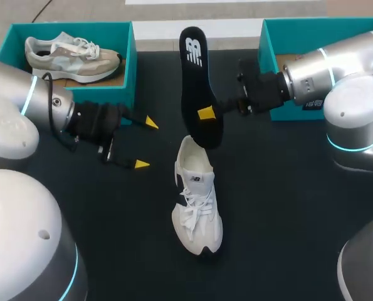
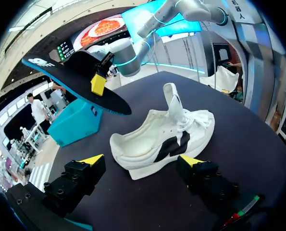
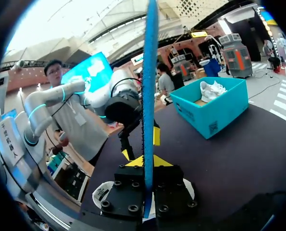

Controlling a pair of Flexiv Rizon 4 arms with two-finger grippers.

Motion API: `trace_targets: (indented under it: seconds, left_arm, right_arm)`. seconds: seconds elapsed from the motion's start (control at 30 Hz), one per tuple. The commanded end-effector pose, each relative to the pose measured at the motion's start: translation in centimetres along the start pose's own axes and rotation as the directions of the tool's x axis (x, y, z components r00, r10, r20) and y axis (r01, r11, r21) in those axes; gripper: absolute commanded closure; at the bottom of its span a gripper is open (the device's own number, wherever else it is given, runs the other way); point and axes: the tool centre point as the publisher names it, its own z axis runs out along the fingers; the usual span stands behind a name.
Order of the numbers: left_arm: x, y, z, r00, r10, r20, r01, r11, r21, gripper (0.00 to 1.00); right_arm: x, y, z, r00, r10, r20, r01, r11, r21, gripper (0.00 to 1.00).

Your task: Take the shoe out of the shoebox, open the shoe tongue, remove and reinsert the insole, then place the shoe into the shoebox

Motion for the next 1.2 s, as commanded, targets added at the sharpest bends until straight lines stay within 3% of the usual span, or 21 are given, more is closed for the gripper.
trace_targets:
  seconds: [0.03, 0.17, 0.63, 1.2]
  left_arm:
    - [1.2, 0.5, 1.1, 1.000, -0.018, 0.019, 0.019, 0.999, -0.028, 0.00]
    - [1.7, 1.4, 1.8, 1.000, 0.004, 0.004, -0.004, 0.995, -0.097, 0.00]
    - [1.6, 1.9, 4.7, 0.996, -0.059, 0.073, 0.064, 0.995, -0.071, 0.00]
    - [1.0, 2.0, 5.1, 0.994, -0.069, 0.086, 0.074, 0.996, -0.056, 0.00]
  right_arm:
    - [0.2, 0.5, 0.1, 1.000, 0.003, 0.005, -0.003, 1.000, 0.013, 1.00]
    - [0.2, 0.5, 0.1, 1.000, 0.003, 0.005, -0.003, 1.000, 0.013, 1.00]
    - [-1.8, -1.2, 3.1, 1.000, -0.027, -0.005, 0.027, 0.998, -0.055, 1.00]
    - [-2.1, -3.4, 5.3, 0.998, -0.024, -0.066, 0.019, 0.997, -0.081, 1.00]
